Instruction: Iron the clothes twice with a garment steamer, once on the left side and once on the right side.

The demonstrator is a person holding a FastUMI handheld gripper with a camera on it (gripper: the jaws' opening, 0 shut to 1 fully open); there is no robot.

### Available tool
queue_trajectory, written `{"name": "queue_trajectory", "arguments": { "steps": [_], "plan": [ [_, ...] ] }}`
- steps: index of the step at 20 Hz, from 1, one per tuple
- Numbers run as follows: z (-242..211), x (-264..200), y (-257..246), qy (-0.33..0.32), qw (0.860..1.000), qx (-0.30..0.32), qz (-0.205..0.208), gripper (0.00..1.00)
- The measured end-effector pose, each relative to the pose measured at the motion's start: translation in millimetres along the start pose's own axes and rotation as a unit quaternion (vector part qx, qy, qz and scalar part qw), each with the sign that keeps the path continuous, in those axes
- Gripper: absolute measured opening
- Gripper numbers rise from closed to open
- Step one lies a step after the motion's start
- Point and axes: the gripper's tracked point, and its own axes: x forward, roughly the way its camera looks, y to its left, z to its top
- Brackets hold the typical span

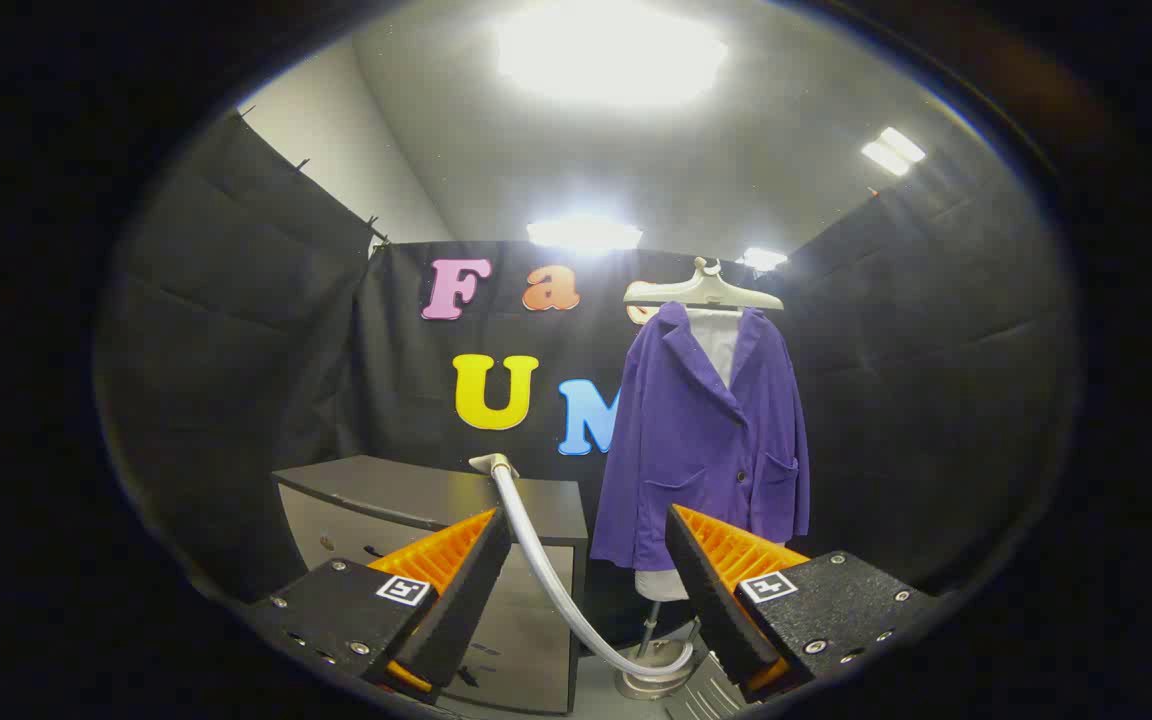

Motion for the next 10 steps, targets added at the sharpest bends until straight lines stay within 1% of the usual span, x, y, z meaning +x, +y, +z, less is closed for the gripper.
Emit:
{"name": "queue_trajectory", "arguments": {
  "steps": [2,4,6,10],
  "plan": [
    [-7.4,-2.0,6.4,-0.001,1.000,0.016,0.015,0.96],
    [-15.1,-2.3,6.8,0.002,0.999,0.033,0.017,0.96],
    [-24.0,-2.7,5.2,0.011,0.999,0.038,0.015,0.96],
    [-32.5,-4.8,15.8,0.012,0.999,0.043,0.028,0.96]
  ]
}}
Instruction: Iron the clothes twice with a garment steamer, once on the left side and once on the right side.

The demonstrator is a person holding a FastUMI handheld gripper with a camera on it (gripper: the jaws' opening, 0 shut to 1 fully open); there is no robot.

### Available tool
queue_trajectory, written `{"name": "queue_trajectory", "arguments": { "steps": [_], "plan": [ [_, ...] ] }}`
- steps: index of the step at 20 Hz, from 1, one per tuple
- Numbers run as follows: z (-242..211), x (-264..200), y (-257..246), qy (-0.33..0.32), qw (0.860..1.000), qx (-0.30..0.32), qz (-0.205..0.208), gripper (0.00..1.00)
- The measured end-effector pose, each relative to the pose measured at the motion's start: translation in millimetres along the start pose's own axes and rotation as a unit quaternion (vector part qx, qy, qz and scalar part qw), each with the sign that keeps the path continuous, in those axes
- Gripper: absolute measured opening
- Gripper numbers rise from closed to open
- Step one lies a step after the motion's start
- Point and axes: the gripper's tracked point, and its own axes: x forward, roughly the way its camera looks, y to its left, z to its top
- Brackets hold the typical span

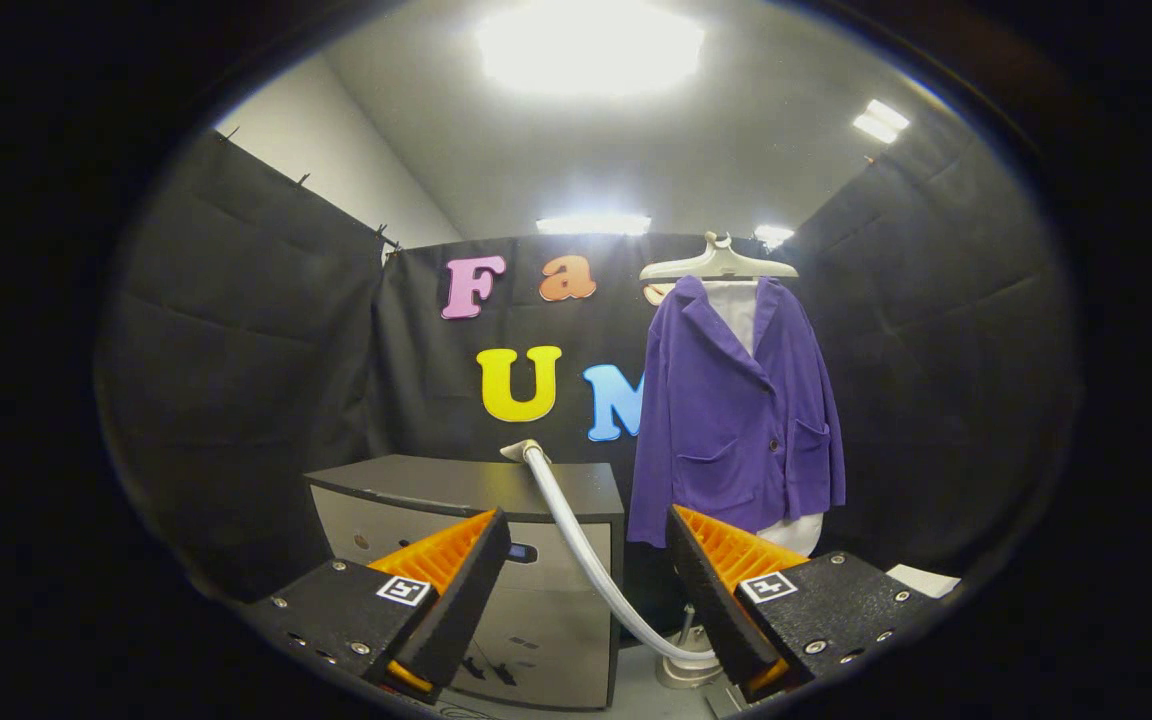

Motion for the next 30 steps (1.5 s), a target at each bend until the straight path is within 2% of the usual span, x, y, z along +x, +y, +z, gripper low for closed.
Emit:
{"name": "queue_trajectory", "arguments": {
  "steps": [9,16,19,24,30],
  "plan": [
    [-19.6,6.8,7.3,0.033,0.999,0.009,0.003,0.96],
    [-2.5,27.4,17.7,0.031,0.999,-0.002,0.022,0.96],
    [23.3,50.9,14.6,0.013,0.999,-0.004,0.031,0.96],
    [52.0,111.1,34.1,0.010,0.996,0.000,0.094,0.96],
    [83.4,196.3,48.0,0.014,0.989,0.004,0.144,0.96]
  ]
}}
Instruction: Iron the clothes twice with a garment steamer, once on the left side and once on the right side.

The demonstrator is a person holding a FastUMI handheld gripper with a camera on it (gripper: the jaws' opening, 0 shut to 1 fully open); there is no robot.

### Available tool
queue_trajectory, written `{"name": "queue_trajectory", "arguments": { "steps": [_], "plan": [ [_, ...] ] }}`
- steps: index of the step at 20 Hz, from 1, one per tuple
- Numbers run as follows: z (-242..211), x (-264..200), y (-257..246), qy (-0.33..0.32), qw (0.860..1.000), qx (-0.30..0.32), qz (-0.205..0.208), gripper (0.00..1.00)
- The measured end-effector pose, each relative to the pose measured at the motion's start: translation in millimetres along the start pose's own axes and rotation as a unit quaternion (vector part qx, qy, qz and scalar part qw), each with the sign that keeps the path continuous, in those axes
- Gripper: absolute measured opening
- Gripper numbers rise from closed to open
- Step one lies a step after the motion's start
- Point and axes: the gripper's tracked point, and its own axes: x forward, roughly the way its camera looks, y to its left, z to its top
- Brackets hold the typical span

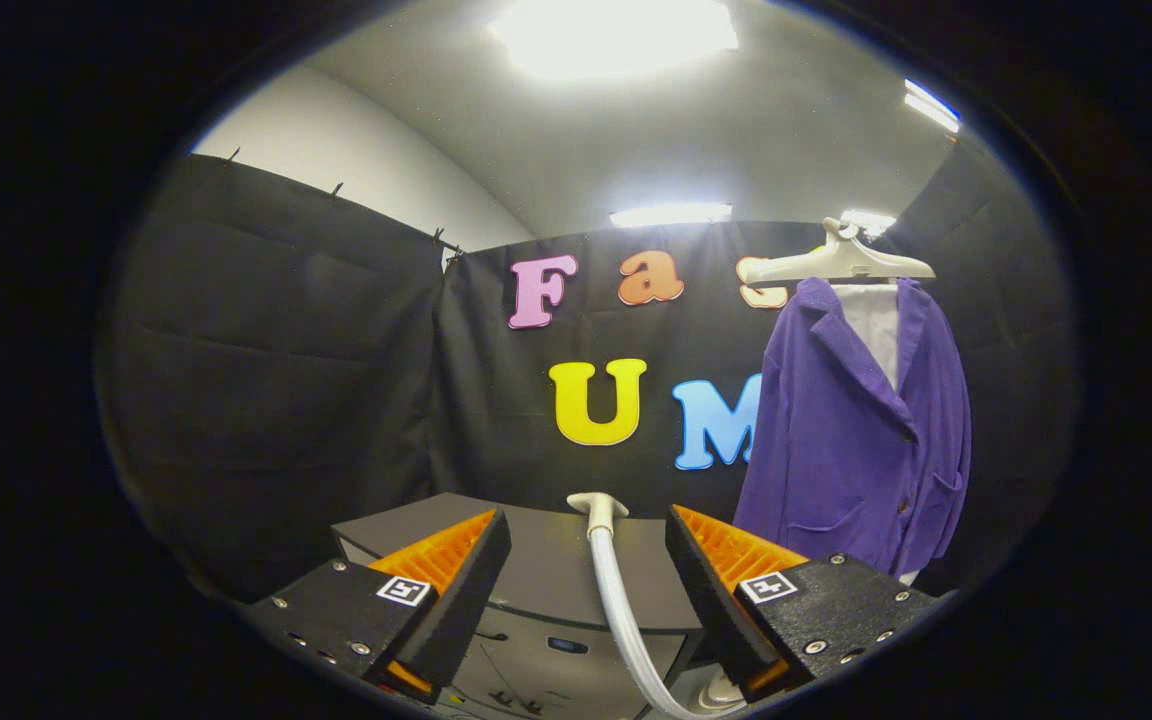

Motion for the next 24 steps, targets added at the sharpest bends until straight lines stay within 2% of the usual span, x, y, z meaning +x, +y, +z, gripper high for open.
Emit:
{"name": "queue_trajectory", "arguments": {
  "steps": [6,9,13,16,18,24],
  "plan": [
    [15.6,100.9,-12.1,0.035,0.998,0.011,0.041,0.96],
    [5.5,149.4,-22.2,0.068,0.997,-0.004,0.048,0.96],
    [-19.1,202.3,-25.0,0.130,0.989,0.021,0.067,0.96],
    [-45.8,240.3,-28.4,0.191,0.978,0.035,0.073,0.96],
    [-64.7,260.9,-28.2,0.231,0.968,0.065,0.073,0.96],
    [-123.3,288.1,-26.9,0.338,0.931,0.119,0.067,0.96]
  ]
}}
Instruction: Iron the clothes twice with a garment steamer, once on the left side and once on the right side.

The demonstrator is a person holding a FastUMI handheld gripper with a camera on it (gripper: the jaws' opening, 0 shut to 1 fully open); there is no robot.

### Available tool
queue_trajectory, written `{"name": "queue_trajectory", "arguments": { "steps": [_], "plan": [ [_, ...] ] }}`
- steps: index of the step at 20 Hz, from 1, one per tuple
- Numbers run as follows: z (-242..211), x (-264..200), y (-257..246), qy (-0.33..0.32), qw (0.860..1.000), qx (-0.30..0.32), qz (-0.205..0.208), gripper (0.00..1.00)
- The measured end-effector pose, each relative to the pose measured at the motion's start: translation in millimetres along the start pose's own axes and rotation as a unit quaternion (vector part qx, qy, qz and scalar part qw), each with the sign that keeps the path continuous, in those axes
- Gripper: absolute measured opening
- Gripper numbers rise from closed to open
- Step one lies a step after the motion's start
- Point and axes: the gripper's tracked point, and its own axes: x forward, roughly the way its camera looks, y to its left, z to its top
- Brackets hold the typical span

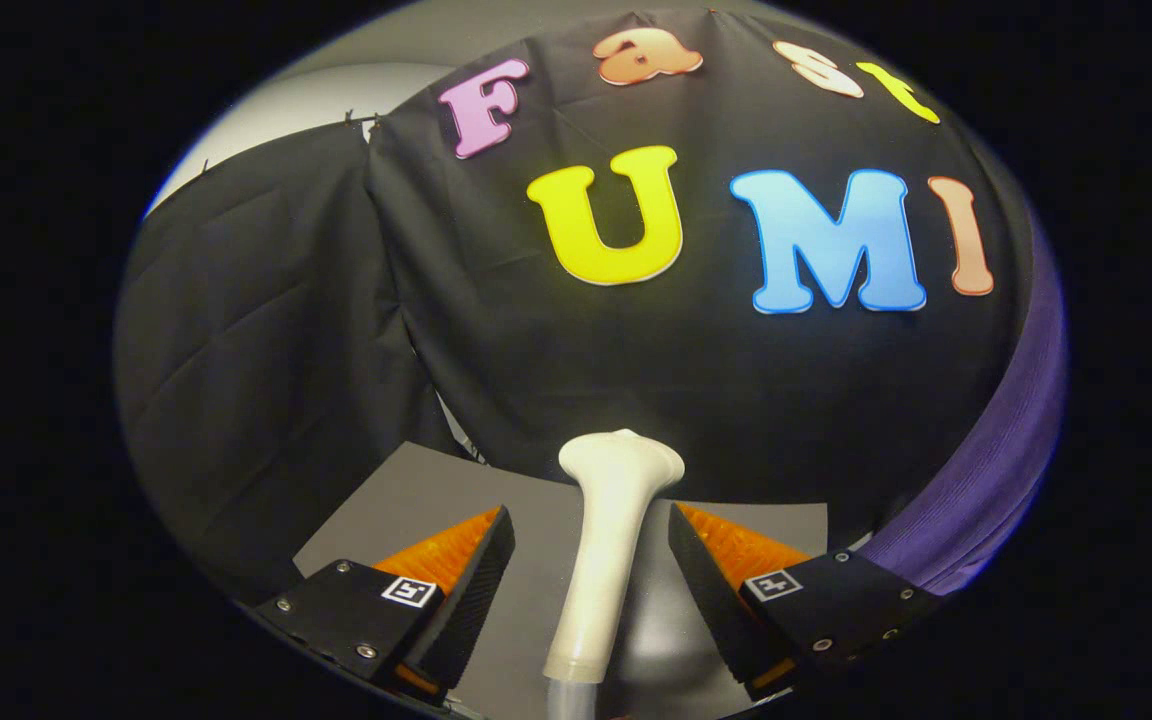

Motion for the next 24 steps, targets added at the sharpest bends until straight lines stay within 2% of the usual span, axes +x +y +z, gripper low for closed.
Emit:
{"name": "queue_trajectory", "arguments": {
  "steps": [6,8,10,11,14,18,19,21,24],
  "plan": [
    [-24.1,26.1,-1.9,0.062,0.997,0.050,0.013,0.93],
    [-29.3,27.4,-4.0,0.074,0.995,0.070,0.010,0.86],
    [-38.5,38.3,-8.8,0.088,0.992,0.087,0.004,0.71],
    [-39.6,37.3,-8.6,0.087,0.991,0.098,0.001,0.48],
    [-38.5,33.8,-7.1,0.092,0.990,0.108,0.003,0.43],
    [-41.2,35.4,-6.8,0.097,0.988,0.118,0.007,0.42],
    [-41.1,34.3,-7.4,0.094,0.989,0.113,0.007,0.36],
    [-41.6,26.6,-2.9,0.082,0.990,0.112,0.009,0.30],
    [-36.5,0.6,4.6,0.043,0.994,0.095,0.010,0.28]
  ]
}}
